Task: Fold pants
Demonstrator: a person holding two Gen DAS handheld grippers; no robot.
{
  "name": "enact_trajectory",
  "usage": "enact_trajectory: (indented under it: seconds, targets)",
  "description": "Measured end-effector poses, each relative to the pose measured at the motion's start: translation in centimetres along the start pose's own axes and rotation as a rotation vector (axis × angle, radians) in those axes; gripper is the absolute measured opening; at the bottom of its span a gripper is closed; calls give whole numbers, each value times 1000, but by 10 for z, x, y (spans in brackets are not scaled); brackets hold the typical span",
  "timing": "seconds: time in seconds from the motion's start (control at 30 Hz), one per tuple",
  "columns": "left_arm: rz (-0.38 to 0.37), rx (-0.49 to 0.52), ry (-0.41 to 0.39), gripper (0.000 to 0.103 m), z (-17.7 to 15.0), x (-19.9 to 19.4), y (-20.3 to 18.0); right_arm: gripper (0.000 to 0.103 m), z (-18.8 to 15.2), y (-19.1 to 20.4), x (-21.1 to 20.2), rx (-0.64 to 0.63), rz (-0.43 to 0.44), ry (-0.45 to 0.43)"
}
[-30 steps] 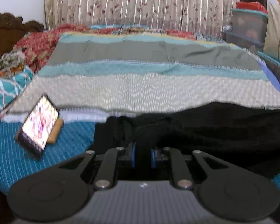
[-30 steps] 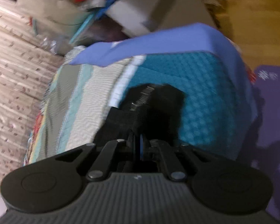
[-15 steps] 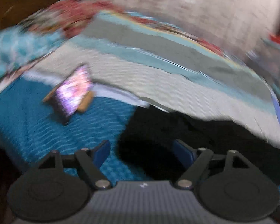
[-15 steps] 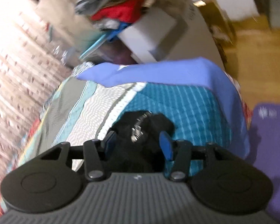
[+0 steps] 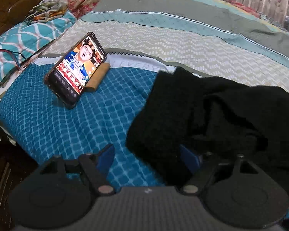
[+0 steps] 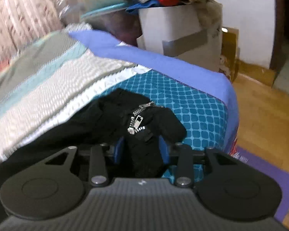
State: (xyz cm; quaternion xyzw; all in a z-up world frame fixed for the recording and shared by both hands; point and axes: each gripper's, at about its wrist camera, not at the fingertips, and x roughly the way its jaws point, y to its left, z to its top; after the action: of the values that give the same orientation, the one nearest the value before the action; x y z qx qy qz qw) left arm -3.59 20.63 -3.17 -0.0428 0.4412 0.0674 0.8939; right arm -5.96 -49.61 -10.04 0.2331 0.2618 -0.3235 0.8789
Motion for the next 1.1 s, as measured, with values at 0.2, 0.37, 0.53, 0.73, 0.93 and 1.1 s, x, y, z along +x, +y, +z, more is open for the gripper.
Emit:
enact_trajectory:
  seconds: [0.2,0.37,0.53,0.73,0.93,1.1]
  targets:
    - [-121,-220,-93,101,13,-24,44,66,-6,-40,-16,295,126,-14]
    - [-295,-383,4,103,33,5,58,76,-30,-47,-12,492,260,55]
    - [-294,-248,25,59,43,39,11,76,-26,-22,-5,421,270,49]
    - [-48,-12,-216,36,64,13,-16,12,-7,-23,2,476,246,64]
    - [59,21,-105,59,40,35,-12,12,-6,-5,-19,414,298,-23]
    - [-25,-123,-169,81,42,-7,15,13,5,48,-60,106,427,-92]
